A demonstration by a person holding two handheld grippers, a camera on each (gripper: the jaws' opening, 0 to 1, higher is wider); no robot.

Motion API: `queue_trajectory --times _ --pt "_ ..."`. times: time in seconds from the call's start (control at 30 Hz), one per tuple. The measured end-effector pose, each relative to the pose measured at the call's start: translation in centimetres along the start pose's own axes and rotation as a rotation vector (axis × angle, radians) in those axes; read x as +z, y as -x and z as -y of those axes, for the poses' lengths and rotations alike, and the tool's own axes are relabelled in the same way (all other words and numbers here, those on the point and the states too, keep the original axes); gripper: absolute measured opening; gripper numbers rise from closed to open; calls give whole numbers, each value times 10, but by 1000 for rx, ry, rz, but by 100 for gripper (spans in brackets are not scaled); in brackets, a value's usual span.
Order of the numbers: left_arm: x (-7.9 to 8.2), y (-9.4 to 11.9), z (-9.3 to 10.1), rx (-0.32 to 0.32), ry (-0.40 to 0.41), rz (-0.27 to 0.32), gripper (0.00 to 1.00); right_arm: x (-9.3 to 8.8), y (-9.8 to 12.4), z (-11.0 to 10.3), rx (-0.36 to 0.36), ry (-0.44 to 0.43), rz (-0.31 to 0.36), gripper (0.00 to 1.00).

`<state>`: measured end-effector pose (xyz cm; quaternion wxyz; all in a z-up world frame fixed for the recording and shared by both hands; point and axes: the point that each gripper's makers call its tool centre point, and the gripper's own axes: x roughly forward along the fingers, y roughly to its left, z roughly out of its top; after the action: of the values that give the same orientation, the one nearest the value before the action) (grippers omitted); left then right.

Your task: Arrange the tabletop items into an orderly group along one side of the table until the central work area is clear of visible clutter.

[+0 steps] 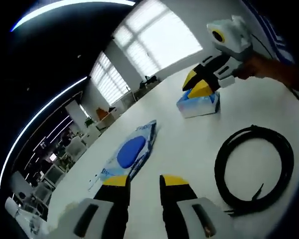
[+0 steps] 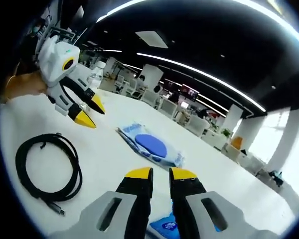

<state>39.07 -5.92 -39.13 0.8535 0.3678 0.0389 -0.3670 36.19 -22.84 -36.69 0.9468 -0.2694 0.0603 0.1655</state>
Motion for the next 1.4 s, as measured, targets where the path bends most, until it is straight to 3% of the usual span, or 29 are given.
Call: queue_trajectory --times 0.33,0.47,0.67,1.1,1.4 --pt "-5 -9 -6 -36 -17 1 22 -4 -15 -6 65 36 -21 15" --pt "-8 -12 -15 -15 -51 -15 22 -7 -21 -6 69 45 -31 15" --pt "-16 -20 -27 5 -37 -38 23 -9 -30 4 57 54 -51 14" --pt "-24 -35 -41 41 -77 -58 23 -27 -48 20 60 39 -90 15" --pt "-35 -37 -46 45 -138 -116 23 -22 -54 24 75 68 -97 14"
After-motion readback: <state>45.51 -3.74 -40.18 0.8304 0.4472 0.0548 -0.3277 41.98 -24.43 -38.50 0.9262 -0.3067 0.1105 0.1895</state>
